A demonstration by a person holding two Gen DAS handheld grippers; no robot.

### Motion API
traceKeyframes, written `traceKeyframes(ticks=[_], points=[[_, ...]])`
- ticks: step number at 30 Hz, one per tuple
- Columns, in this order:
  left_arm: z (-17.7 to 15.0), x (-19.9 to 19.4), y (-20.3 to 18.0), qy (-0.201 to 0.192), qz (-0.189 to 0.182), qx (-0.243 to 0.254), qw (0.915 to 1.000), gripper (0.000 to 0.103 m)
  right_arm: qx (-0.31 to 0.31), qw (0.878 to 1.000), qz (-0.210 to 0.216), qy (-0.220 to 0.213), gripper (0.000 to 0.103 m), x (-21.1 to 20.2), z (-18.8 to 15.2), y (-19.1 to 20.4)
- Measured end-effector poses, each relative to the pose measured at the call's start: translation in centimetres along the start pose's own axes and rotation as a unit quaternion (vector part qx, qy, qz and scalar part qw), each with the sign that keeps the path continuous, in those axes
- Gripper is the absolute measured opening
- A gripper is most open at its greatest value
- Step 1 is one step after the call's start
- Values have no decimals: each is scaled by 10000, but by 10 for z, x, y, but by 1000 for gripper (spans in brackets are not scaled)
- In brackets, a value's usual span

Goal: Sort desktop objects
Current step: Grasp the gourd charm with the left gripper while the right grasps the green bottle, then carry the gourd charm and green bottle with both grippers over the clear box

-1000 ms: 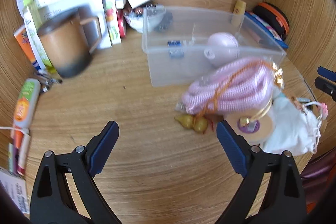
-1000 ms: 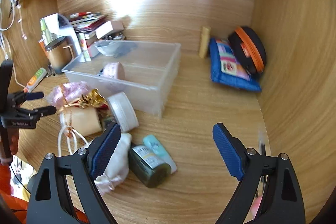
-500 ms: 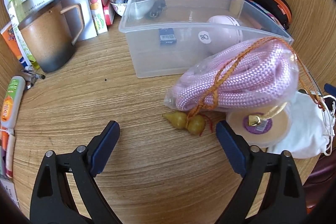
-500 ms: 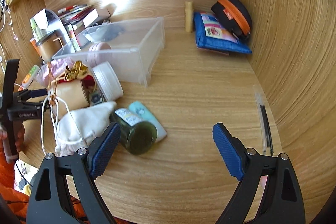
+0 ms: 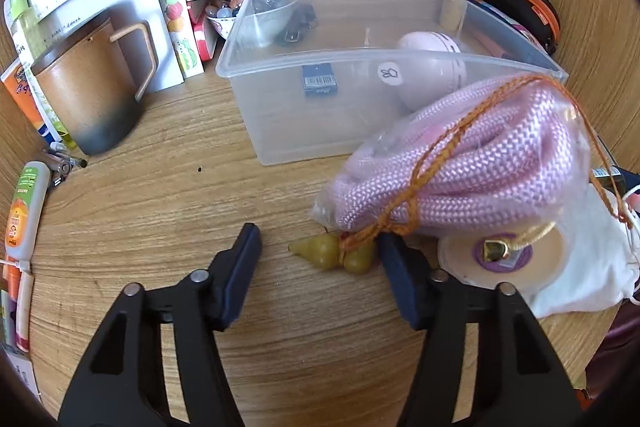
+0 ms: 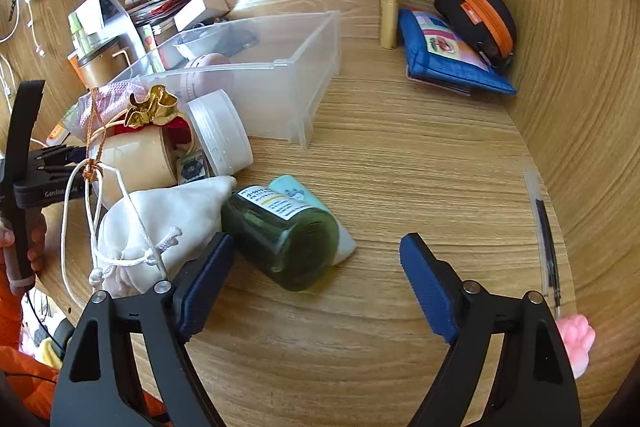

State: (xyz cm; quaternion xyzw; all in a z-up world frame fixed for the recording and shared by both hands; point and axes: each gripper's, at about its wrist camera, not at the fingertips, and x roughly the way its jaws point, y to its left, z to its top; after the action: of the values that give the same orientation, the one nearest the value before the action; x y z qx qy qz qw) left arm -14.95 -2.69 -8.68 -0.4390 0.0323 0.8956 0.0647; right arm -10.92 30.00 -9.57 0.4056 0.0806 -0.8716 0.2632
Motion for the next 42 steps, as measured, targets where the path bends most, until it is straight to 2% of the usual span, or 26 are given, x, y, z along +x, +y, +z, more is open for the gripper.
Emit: traceKeyframes(ticks=[5,9,24,30,36,42], points=[[-1,-1,-4,-60,-42,100,9999,50,77,9996,258,94,64,9,0,-4],[-1,-1,-6,-95,-69,153,9998,43,106,9993,330,111,60,13,-1,-5],[-7,-9,-2,-169,-25,6,9999,42,-180,9996,218,37,59,17,15,4],[-12,-16,5,-236,-8,-70,9997,42,-83,9999,138,-61,58,19,18,2],[-15,-29,17,-406,-35,-287,9988,42,-44,10000,20,1,58,14,19,3],[-15,-44,26,-629,-70,-463,9969,42,53,9997,-134,-190,58,-1,23,0]])
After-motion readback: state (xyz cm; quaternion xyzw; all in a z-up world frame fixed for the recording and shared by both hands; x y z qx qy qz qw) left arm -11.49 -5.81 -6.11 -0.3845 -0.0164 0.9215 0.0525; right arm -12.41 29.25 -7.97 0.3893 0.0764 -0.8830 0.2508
